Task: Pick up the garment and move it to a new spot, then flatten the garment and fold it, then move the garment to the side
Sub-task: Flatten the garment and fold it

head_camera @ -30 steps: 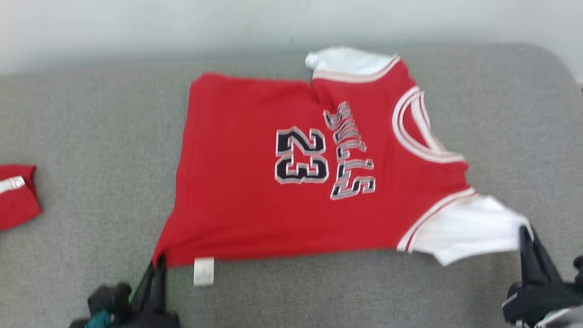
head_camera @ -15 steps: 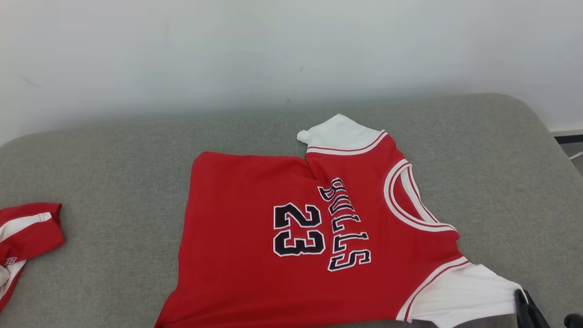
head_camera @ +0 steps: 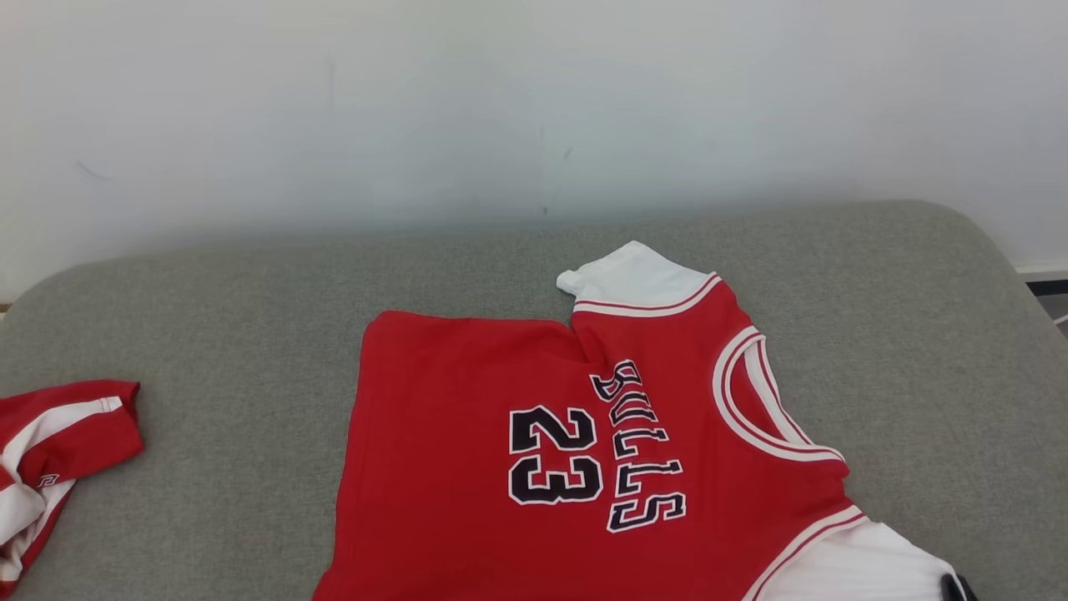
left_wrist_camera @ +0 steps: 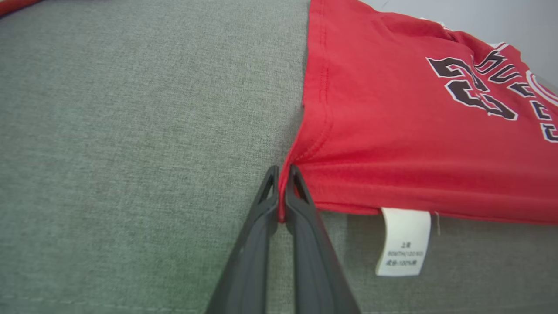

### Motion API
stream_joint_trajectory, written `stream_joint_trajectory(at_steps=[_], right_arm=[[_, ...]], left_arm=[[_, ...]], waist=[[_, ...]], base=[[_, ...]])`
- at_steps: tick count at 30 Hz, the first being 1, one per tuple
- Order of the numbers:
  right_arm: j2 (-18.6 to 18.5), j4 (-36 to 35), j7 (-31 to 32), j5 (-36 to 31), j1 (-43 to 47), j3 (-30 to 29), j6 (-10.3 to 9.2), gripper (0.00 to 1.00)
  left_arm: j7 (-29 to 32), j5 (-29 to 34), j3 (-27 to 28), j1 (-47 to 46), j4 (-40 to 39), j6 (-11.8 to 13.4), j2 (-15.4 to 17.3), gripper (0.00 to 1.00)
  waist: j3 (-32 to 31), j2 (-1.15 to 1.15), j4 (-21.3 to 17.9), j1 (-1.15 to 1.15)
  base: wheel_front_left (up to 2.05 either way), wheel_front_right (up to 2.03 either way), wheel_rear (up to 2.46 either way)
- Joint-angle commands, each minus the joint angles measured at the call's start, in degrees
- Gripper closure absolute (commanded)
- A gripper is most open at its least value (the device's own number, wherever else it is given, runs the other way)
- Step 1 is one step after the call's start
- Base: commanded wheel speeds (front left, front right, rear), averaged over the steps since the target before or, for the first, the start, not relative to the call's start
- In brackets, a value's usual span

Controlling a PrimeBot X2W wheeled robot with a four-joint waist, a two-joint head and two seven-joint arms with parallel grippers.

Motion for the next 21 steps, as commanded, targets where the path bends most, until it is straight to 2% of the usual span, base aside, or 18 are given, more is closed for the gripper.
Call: stream_joint_trajectory(at_steps=[1,10,21], right_arm=[[-1.2,-0.1,-0.1,-0.4,1.2,0.0,-0.56,1.00],[-1.3,-3.6,-0.1,0.2,4.1,1.8,-0.46,1.00],[-1.0,-4.2,-0.1,-0.1,-4.5,3.4,-0.35,1.00]], left_arm=[[-0.1,-0.2,0.5,1.3,0.3,0.6,1.2,1.00],[-0.1,-1.2,-1.6,2.5,-0.5,0.6,1.0,1.00],[-0.1,-2.4,-2.8,-3.8,-6.5,-0.6,0.8,1.00]], waist=[[-0.2,0.00,0.2,0.00],[-0.1,0.00,0.7,0.00],[3.0,0.00,1.6,0.00]], base=[[0.00,0.00,0.00],[0.00,0.00,0.00],[0.00,0.00,0.00]])
